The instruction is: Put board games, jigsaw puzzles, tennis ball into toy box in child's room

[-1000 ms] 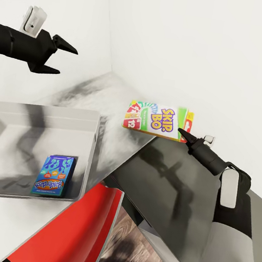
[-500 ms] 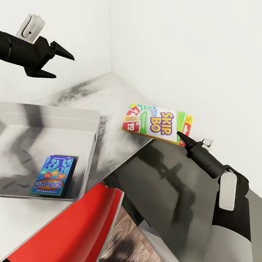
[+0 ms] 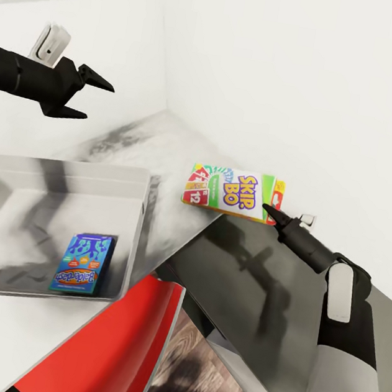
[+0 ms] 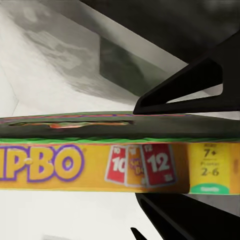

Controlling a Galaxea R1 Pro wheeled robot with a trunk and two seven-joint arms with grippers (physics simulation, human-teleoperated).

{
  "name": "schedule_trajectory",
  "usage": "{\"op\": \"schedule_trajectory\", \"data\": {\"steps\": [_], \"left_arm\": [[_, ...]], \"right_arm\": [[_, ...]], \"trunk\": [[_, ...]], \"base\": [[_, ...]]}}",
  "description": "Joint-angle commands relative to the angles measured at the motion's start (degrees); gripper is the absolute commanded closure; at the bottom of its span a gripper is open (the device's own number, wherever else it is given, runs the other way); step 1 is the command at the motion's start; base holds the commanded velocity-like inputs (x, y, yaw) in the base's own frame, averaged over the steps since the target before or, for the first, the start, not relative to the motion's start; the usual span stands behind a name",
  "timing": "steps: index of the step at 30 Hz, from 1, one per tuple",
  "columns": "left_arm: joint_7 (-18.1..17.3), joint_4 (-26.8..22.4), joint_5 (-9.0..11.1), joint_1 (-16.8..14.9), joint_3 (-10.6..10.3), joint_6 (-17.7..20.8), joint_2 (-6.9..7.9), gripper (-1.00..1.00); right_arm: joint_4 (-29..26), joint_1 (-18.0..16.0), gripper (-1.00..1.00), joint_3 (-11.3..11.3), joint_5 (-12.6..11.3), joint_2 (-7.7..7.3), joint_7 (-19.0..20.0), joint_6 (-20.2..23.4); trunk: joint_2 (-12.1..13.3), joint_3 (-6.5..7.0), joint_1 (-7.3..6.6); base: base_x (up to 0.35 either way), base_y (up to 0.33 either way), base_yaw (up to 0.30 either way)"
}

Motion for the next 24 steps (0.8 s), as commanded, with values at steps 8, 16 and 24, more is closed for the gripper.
{"op": "schedule_trajectory", "data": {"steps": [8,16,24], "left_arm": [[0.4,0.0,0.3,0.1,-0.2,0.5,-0.21,-1.00],[-4.4,-0.1,0.3,4.2,-0.1,0.5,-0.54,-1.00],[-5.5,-0.2,0.3,5.0,4.1,0.7,1.08,-1.00]], "right_arm": [[-0.4,0.1,1.00,-0.1,0.8,0.03,0.4,0.1],[-4.4,1.4,1.00,-0.1,0.6,-0.02,4.0,0.2],[-5.9,2.5,1.00,-0.3,0.7,-2.11,9.3,0.3]], "trunk": [[3.2,1.40,-1.76],[6.4,2.84,-3.52],[9.6,4.28,-5.27]], "base": [[0.000,0.000,0.000],[0.000,0.000,0.000],[0.000,0.000,0.000]]}}
